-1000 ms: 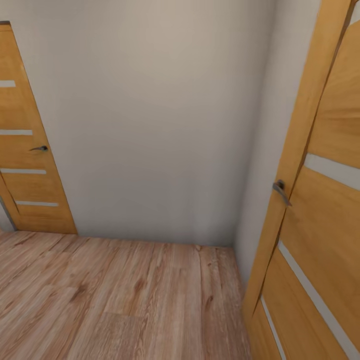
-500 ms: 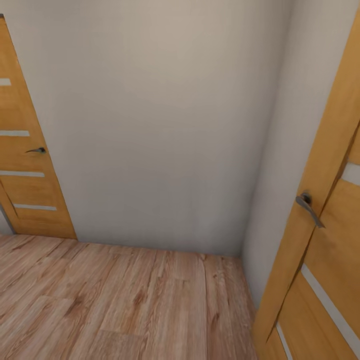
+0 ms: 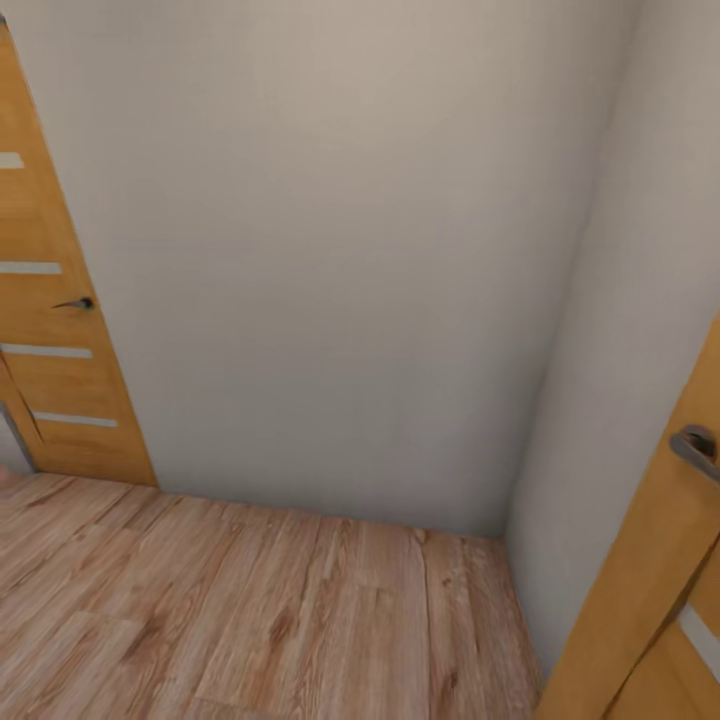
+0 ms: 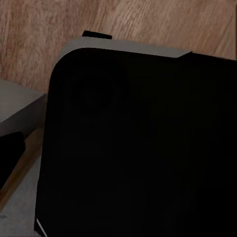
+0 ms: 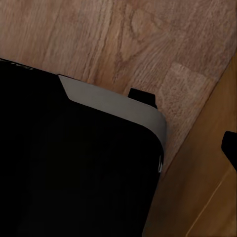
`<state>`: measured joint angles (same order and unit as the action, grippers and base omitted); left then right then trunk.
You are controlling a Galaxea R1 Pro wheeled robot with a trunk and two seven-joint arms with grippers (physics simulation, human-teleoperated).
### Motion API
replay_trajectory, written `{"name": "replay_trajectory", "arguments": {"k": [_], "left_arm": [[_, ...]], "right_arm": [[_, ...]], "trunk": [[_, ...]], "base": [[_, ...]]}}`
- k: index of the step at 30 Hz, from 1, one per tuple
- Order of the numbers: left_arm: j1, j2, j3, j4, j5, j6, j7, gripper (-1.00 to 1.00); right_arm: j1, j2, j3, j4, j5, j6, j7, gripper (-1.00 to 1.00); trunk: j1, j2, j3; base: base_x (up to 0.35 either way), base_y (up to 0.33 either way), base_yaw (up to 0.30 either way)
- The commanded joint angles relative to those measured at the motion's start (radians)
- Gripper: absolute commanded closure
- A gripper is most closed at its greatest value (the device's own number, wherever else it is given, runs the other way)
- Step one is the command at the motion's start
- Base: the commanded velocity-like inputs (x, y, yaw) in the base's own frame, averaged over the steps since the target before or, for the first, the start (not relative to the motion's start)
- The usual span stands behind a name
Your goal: Move the two storage containers from the living room to the garage. In the garage, place one container on the floor and stack the other container on top of it (either order is fine).
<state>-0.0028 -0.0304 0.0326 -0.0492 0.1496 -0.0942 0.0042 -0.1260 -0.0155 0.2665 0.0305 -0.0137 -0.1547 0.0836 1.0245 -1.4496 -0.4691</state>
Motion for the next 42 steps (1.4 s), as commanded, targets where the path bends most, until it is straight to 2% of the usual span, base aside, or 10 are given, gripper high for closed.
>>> {"name": "replay_trajectory", "arguments": {"k": [1, 17, 42], "left_arm": [[0.000, 0.000, 0.002, 0.000, 0.005, -0.002, 0.000, -1.00], [0.000, 0.000, 0.003, 0.002, 0.007, -0.001, 0.000, -1.00], [0.000, 0.000, 0.003, 0.002, 0.007, -0.001, 0.000, -1.00]], "right_arm": [[-0.001, -0.001, 0.002, 0.003, -0.002, -0.006, 0.004, -1.00], [-0.001, 0.006, 0.003, 0.002, 0.003, -0.008, 0.006, -1.00], [-0.001, 0.012, 0.001, 0.003, -0.003, -0.010, 0.002, -1.00]], "trunk": [[0.001, 0.000, -0.001], [0.001, 0.000, -0.001], [0.001, 0.000, -0.001]], "base": [[0.321, 0.000, 0.026], [0.323, 0.000, 0.008], [0.324, 0.000, 0.286]]}}
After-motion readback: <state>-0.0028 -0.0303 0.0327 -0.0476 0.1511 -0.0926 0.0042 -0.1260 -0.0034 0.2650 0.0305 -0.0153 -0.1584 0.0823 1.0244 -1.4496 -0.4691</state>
